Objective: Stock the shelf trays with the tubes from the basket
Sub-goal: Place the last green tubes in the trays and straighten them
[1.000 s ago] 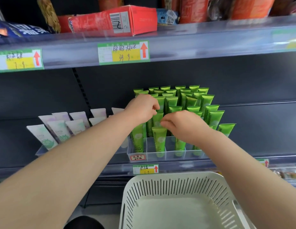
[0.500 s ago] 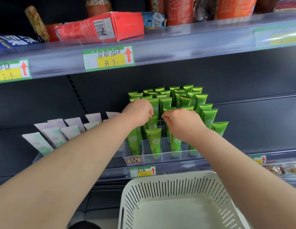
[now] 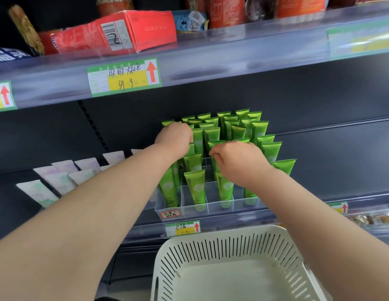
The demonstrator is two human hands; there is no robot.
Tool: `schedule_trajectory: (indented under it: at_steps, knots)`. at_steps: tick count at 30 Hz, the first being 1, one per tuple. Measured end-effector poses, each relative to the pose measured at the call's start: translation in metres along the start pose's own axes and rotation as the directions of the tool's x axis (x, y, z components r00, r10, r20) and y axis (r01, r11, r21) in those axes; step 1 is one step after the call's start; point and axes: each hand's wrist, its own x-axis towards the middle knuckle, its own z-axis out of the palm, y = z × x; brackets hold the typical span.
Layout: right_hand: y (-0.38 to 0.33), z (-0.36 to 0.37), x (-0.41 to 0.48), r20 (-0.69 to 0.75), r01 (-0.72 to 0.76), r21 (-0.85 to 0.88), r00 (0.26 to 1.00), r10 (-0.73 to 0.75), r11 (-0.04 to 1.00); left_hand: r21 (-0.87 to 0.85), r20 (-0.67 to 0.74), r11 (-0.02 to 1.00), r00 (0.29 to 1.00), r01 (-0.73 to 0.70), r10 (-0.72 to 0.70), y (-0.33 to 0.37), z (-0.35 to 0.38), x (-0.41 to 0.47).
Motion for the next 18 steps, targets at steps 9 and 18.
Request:
schedule_trajectory:
  at_steps: [9, 18]
  knots:
    - [0.000, -0.003, -0.001, 0.012, 0.002, 0.012, 1.000, -0.002, 1.000, -0.098, 0.017, 0.993, 0.998, -0.065, 0.067, 0.005, 0.005, 0.002]
    - [-0.035, -0.007, 0.011, -0.025, 0.078, 0.027, 0.997, -0.077, 0.997, -0.301, -0.062, 0.953, 0.998, -0.007, -0.012, -0.034, -0.020, -0.016]
